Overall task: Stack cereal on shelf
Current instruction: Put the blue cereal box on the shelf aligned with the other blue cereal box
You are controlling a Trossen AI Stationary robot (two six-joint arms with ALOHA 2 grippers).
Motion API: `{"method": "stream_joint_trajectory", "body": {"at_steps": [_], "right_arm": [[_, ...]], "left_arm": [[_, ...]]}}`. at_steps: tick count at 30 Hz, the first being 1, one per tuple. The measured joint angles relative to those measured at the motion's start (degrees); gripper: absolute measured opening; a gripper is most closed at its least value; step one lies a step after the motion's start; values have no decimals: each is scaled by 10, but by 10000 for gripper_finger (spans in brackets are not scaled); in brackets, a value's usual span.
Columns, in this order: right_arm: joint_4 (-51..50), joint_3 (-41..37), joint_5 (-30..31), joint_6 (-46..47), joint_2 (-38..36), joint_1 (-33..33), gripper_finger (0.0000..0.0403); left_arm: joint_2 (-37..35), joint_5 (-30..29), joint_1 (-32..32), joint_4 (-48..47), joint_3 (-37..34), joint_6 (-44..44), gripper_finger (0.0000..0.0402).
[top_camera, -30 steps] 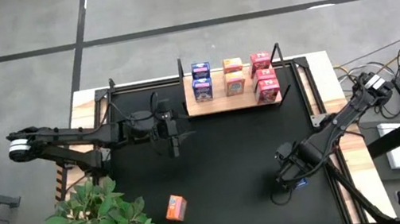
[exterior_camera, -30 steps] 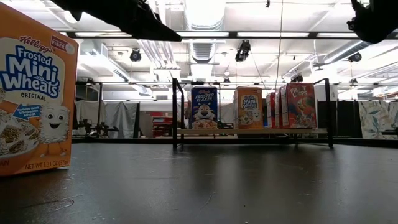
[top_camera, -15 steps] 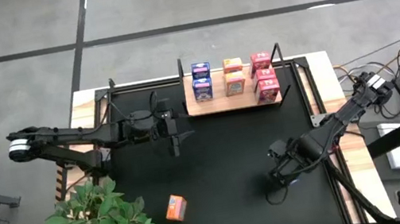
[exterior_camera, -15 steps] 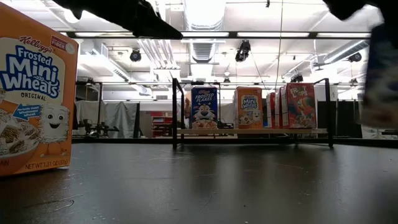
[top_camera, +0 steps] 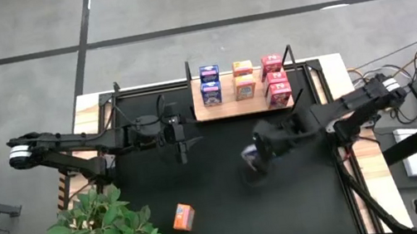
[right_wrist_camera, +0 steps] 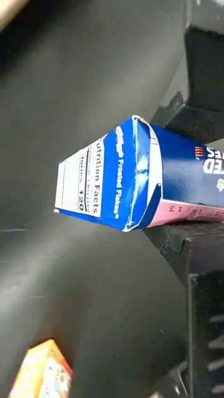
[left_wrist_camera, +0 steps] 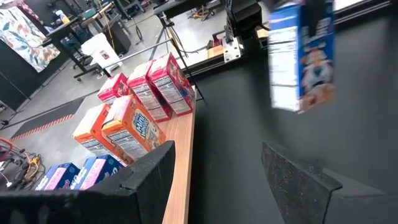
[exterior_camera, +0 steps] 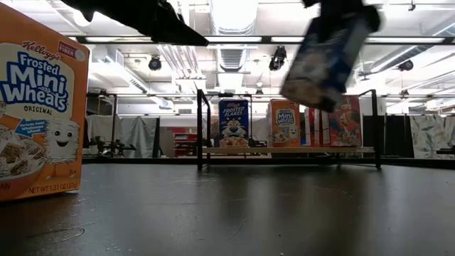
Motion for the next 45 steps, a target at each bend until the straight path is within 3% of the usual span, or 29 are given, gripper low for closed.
{"method": "stream_joint_trajectory", "body": {"at_steps": [11, 19, 31, 45], "right_arm": [[-4, 124, 1, -397, 102, -181, 139], [-87, 243, 0, -665, 225, -275, 139], [-173, 400, -6, -782, 348, -327, 139], [-163, 405, -6, -817, 357, -333, 166]], "left_arm": [[0, 0, 0, -6, 0, 3, 223], [0, 0, 0, -7, 0, 3, 223], [0, -1, 0, -12, 0, 0, 223], [0, -1, 0, -11, 0, 0, 223]]}}
